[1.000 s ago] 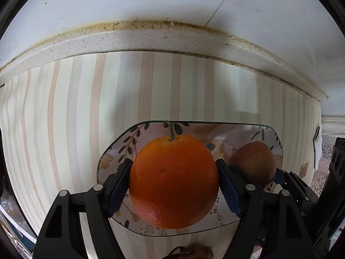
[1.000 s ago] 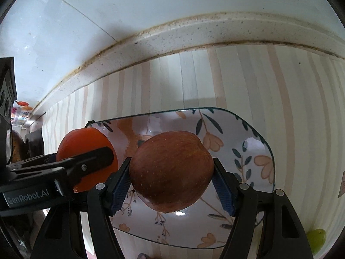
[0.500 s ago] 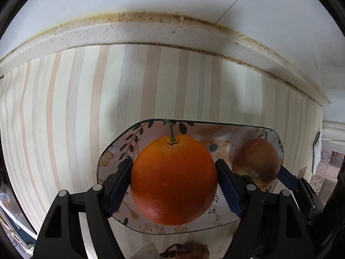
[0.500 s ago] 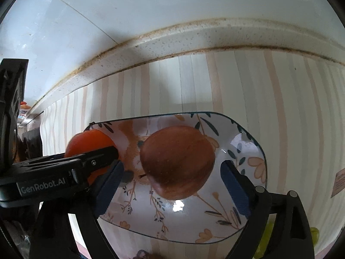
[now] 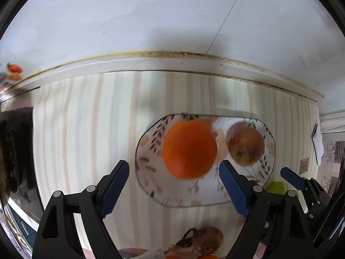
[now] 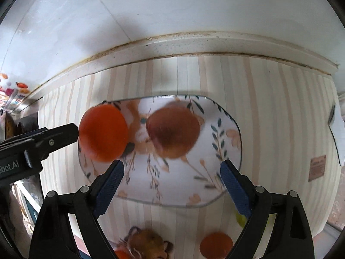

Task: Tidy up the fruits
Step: 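Lift both open tools away from the plate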

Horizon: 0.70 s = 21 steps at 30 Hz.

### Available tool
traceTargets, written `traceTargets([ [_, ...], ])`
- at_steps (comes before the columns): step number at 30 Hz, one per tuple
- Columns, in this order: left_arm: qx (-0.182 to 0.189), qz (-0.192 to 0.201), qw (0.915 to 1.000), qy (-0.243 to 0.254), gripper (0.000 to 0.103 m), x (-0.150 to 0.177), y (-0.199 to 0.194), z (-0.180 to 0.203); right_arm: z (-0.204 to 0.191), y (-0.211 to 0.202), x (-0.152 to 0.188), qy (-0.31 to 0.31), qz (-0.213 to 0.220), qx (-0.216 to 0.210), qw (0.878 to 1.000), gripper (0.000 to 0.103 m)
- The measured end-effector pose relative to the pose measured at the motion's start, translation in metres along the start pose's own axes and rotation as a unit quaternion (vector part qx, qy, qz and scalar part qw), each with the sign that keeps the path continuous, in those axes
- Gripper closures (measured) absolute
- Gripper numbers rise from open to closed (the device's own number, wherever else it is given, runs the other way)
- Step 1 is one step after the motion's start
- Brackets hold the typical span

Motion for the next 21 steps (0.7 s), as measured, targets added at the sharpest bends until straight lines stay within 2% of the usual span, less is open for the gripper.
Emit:
traceTargets([
  [8,-0.025,0.062,0.9976,0.019,0.018,0.063,-0.026,0.007,-0.008,-0.039,0.061,-0.019,0.050,0.022,0.998,0.010],
  [21,-0.027,0.144,0.9881,0.048,0.018,0.144,-0.083,0.017,-0.031,-0.123,0.139,-0.028,0.145,0.033,0.988,0.010],
])
Point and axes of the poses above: each gripper's, at about its wrist camera, not at the fingertips, and y roughly the way its jaws point, z to its right, x to its underside, the point moved 2 cm from there along y, roughly the way its jaws point, and after that the axes turned 10 degrees about -z, right-handed, at the moved point
